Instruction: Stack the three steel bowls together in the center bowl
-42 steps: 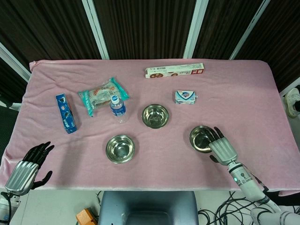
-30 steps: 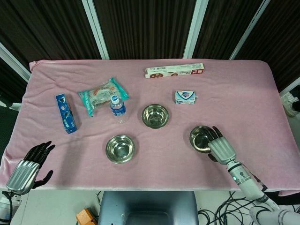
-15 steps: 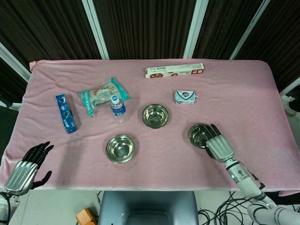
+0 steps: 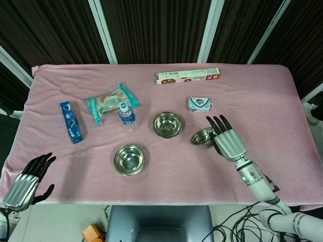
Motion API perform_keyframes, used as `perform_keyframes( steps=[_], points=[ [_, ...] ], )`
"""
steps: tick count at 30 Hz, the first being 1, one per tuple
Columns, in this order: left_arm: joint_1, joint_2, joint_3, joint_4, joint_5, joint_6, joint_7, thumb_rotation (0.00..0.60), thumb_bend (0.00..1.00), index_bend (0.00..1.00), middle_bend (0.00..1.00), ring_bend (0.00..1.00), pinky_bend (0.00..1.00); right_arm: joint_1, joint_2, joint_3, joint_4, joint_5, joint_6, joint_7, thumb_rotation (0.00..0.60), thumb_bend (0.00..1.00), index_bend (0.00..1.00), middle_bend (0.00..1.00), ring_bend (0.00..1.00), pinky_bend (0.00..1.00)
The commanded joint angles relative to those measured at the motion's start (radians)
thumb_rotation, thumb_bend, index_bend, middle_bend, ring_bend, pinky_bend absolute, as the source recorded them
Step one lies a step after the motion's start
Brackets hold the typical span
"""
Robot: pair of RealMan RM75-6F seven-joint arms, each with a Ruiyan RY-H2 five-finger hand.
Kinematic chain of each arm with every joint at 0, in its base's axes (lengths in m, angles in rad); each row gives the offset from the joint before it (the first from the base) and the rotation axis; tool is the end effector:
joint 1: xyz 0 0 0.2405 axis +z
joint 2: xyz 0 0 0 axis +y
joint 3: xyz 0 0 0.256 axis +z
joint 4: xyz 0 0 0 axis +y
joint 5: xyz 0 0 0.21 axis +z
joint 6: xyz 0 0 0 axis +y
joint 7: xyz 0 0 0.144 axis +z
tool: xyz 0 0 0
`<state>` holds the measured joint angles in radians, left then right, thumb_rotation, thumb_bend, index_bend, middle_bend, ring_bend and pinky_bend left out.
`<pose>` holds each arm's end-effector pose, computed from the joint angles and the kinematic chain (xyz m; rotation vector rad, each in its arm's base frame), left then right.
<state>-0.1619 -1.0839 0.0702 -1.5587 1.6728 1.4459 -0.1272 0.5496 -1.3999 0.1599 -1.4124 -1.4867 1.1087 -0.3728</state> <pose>-0.3024 0.1768 0.1449 -1.6489 -0.9409 -0.9526 -0.2074 -0.3260 0.0516 1.8485 -0.4951 0.8513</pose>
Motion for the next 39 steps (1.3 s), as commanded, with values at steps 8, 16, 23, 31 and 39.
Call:
perform_keyframes(
  steps=[8, 16, 23, 31, 39],
  points=[
    [-0.001, 0.009, -0.005, 0.005, -0.011, -0.003, -0.027, 0.6, 0.39, 0.0, 0.0, 0.0, 0.11, 0.254, -0.162, 0.196, 0.03, 0.19, -0.117, -0.344, 0.6, 0.62, 0.69, 0.0, 0.0, 0.0],
    [-0.007, 0.014, -0.007, 0.011, -0.023, -0.018, -0.046, 0.6, 0.39, 0.0, 0.0, 0.0, 0.11, 0.397, -0.358, 0.196, 0.261, 0.185, -0.095, -0.441, 0.6, 0.62, 0.69, 0.01, 0.0, 0.0],
    [-0.008, 0.015, -0.006, 0.01, -0.022, -0.023, -0.047, 0.6, 0.39, 0.0, 0.0, 0.0, 0.11, 0.429, -0.439, 0.165, 0.382, 0.209, -0.114, -0.434, 0.6, 0.62, 0.7, 0.02, 0.0, 0.0],
    [-0.009, 0.014, -0.005, 0.008, -0.019, -0.025, -0.042, 0.6, 0.39, 0.0, 0.0, 0.0, 0.11, 0.416, -0.472, 0.107, 0.456, 0.192, -0.117, -0.37, 0.6, 0.59, 0.67, 0.02, 0.0, 0.0],
    [-0.012, 0.011, -0.002, 0.006, -0.015, -0.032, -0.033, 0.6, 0.39, 0.0, 0.0, 0.0, 0.11, 0.363, -0.447, 0.049, 0.433, 0.177, -0.091, -0.357, 0.6, 0.36, 0.39, 0.02, 0.0, 0.0]
  ],
)
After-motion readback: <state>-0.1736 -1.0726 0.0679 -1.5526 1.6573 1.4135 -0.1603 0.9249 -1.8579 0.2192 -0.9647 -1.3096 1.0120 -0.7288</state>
